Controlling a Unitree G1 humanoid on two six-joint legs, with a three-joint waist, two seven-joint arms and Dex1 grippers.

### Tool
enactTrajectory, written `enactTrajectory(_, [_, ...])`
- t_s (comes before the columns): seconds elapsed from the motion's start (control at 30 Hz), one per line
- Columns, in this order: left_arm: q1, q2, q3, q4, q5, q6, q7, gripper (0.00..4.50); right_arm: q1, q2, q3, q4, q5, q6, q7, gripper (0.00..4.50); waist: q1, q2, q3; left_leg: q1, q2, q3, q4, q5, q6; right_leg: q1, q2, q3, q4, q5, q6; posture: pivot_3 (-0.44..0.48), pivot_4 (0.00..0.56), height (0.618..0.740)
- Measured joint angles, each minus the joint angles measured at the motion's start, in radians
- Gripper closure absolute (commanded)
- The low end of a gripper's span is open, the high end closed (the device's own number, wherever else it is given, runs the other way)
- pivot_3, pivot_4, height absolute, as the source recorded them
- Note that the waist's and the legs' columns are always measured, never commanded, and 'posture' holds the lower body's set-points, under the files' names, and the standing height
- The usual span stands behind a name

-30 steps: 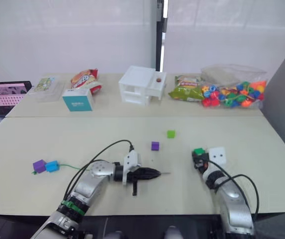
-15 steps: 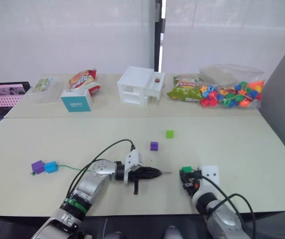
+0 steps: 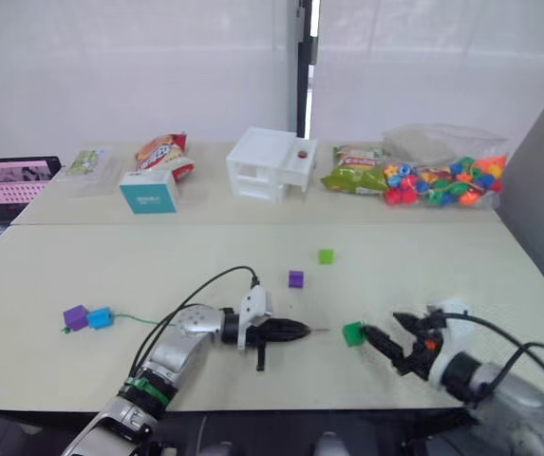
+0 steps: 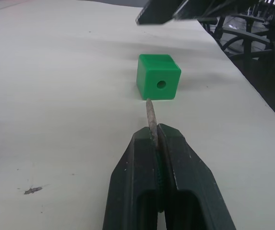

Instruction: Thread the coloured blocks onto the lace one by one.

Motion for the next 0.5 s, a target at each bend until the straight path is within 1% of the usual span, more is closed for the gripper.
enactTrajectory(0.07, [0.001, 0.001, 0.001, -0.001, 0.000, 0.000, 0.002, 4.50, -0.055, -0.122, 0.038, 0.045, -0.025, -0.032, 0.111, 0.05, -0.002, 0.000, 0.000, 0.000, 0.000, 0.000, 0.000, 0.000, 0.000, 0.001, 0.000, 0.000, -0.002, 0.000, 0.000, 0.000, 0.150, 0.740])
enactTrajectory(0.1, [0.002, 0.000, 0.001, -0.002, 0.001, 0.001, 0.003, 4.50, -0.079, -0.147, 0.054, 0.055, -0.040, -0.052, 0.147, 0.05, -0.001, 0.000, 0.000, 0.000, 0.000, -0.001, 0.000, 0.000, 0.000, 0.001, 0.000, -0.001, -0.002, 0.000, 0.000, 0.000, 0.150, 0.740])
enactTrajectory(0.13, [0.008, 0.002, 0.001, -0.010, 0.001, 0.001, 0.006, 4.50, -0.112, -0.184, 0.100, 0.074, -0.064, -0.088, 0.197, 0.05, -0.001, 0.000, 0.000, 0.000, 0.000, -0.001, 0.000, 0.000, 0.000, 0.002, 0.000, -0.001, -0.002, 0.000, 0.000, 0.000, 0.150, 0.740])
enactTrajectory(0.2, [0.014, 0.002, -0.002, -0.022, 0.002, 0.002, 0.009, 4.50, -0.155, -0.269, 0.195, 0.096, -0.130, -0.140, 0.280, 0.05, -0.001, 0.000, 0.000, 0.000, 0.000, 0.000, 0.000, 0.000, 0.000, 0.002, 0.000, -0.001, -0.002, 0.000, 0.001, 0.000, 0.150, 0.740])
enactTrajectory(0.27, [0.027, 0.007, -0.004, -0.042, 0.003, 0.003, 0.012, 4.50, -0.216, -0.400, 0.351, 0.127, -0.274, -0.250, 0.395, 0.05, 0.000, 0.000, 0.000, 0.000, 0.000, 0.000, 0.000, 0.000, 0.000, 0.002, 0.000, -0.001, -0.004, -0.001, 0.001, 0.000, 0.150, 0.740])
enactTrajectory(0.3, [0.033, 0.009, -0.004, -0.049, 0.003, 0.004, 0.013, 4.50, -0.248, -0.439, 0.415, 0.144, -0.339, -0.305, 0.438, 0.05, 0.001, 0.000, 0.000, 0.000, 0.000, 0.000, 0.000, 0.000, 0.000, 0.002, 0.000, -0.002, -0.005, -0.001, 0.001, 0.000, 0.150, 0.740])
enactTrajectory(0.33, [0.038, 0.012, -0.005, -0.058, 0.004, 0.005, 0.015, 4.50, -0.288, -0.453, 0.470, 0.167, -0.396, -0.356, 0.475, 0.05, 0.000, 0.000, 0.001, -0.001, 0.001, 0.000, 0.000, 0.000, 0.000, 0.002, 0.000, -0.002, -0.007, -0.001, 0.001, 0.000, 0.150, 0.740])
enactTrajectory(0.43, [0.042, 0.015, -0.007, -0.068, 0.004, 0.014, 0.018, 4.50, -0.402, -0.421, 0.595, 0.241, -0.498, -0.460, 0.544, 0.05, 0.001, 0.000, 0.001, -0.001, 0.000, 0.000, 0.000, 0.000, 0.000, 0.003, 0.000, -0.002, -0.010, 0.000, 0.001, 0.000, 0.150, 0.740])
enactTrajectory(0.5, [0.042, 0.014, -0.008, -0.071, 0.005, 0.017, 0.021, 4.50, -0.454, -0.409, 0.645, 0.282, -0.548, -0.513, 0.579, 0.05, 0.002, 0.000, 0.001, -0.001, 0.000, 0.000, 0.000, 0.000, -0.001, 0.003, -0.001, -0.002, -0.010, 0.000, 0.001, 0.000, 0.150, 0.740])
